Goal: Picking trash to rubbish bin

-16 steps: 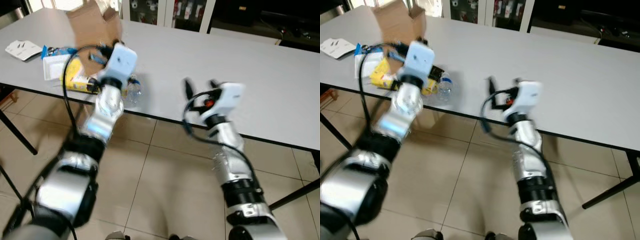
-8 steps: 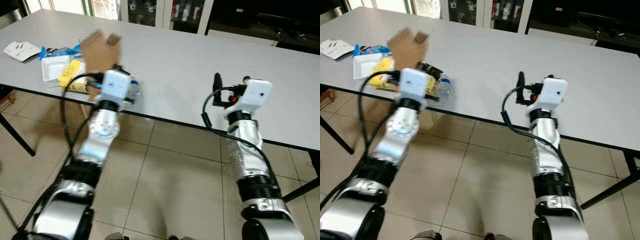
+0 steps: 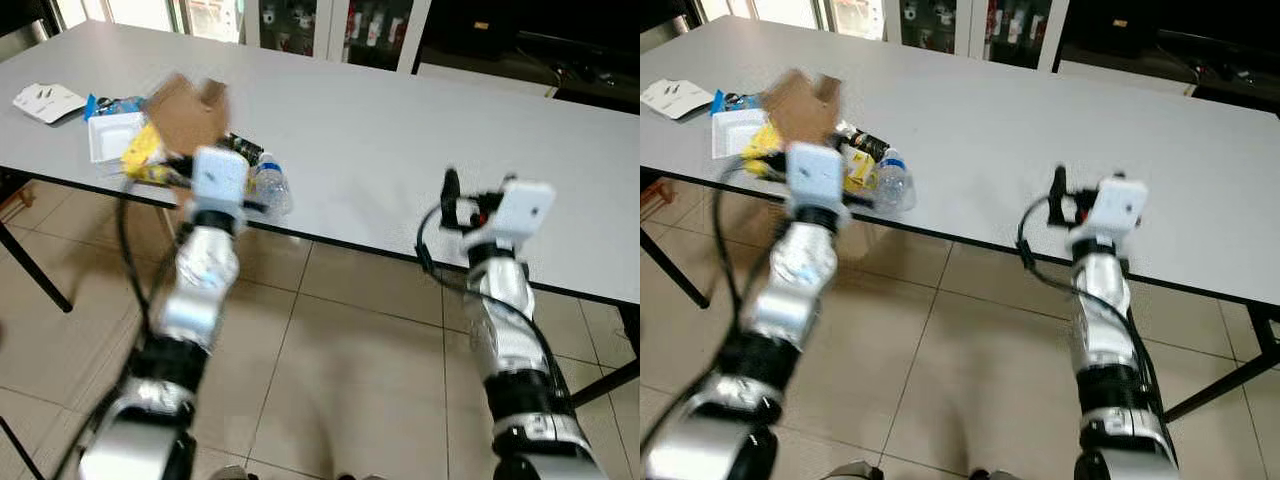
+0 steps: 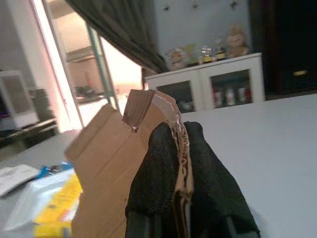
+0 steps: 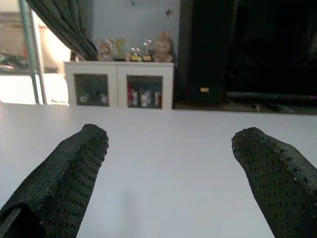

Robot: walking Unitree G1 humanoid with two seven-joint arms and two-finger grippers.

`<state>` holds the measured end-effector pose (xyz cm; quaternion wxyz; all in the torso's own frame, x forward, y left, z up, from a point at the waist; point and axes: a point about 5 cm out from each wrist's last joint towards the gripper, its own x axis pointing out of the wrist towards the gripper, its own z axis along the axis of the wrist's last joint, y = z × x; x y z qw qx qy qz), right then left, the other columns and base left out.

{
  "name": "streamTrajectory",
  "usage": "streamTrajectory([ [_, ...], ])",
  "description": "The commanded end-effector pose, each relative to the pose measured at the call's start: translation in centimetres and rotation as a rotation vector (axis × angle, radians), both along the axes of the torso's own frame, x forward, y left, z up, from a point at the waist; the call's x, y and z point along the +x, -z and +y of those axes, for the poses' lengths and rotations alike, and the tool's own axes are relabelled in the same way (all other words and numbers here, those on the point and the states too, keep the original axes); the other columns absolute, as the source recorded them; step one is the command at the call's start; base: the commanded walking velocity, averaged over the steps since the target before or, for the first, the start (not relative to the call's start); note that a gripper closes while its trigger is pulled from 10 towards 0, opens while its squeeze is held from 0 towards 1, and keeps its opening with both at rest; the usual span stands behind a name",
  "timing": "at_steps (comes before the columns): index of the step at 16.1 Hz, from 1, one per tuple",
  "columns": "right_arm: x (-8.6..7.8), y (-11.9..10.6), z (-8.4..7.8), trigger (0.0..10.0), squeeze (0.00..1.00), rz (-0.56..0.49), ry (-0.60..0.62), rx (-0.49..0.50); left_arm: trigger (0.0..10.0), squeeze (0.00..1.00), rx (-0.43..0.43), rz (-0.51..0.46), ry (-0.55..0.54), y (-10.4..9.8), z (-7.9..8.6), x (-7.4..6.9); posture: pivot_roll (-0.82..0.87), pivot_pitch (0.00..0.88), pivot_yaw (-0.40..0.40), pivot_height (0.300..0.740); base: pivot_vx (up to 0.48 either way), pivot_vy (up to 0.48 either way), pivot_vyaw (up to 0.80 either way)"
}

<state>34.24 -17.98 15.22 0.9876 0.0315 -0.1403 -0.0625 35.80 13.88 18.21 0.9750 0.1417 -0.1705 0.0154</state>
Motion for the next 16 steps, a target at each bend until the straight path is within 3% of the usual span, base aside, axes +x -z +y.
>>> streamTrajectory([
  [1,-0.3,-0.6,-0.8,10.0,0.00,-0.029,0.031,-0.001,10.0,0.00,-0.002,-0.013,0.025,-0.4,-0.5,-0.3,-0.06,0.006,-0.087,0.740,0.000,0.000,0.00],
  [5,-0.4,-0.7,-1.0,10.0,0.00,-0.031,0.039,-0.006,10.0,0.00,0.007,-0.016,0.027,-0.6,-0.6,-0.7,-0.05,0.001,-0.091,0.740,0.000,0.000,0.00],
  [16,-0.2,-0.1,0.4,10.0,0.00,0.011,-0.025,-0.026,10.0,0.00,0.014,0.016,0.012,-0.4,-0.6,-0.7,-0.05,0.040,-0.094,0.740,0.000,0.000,0.07],
])
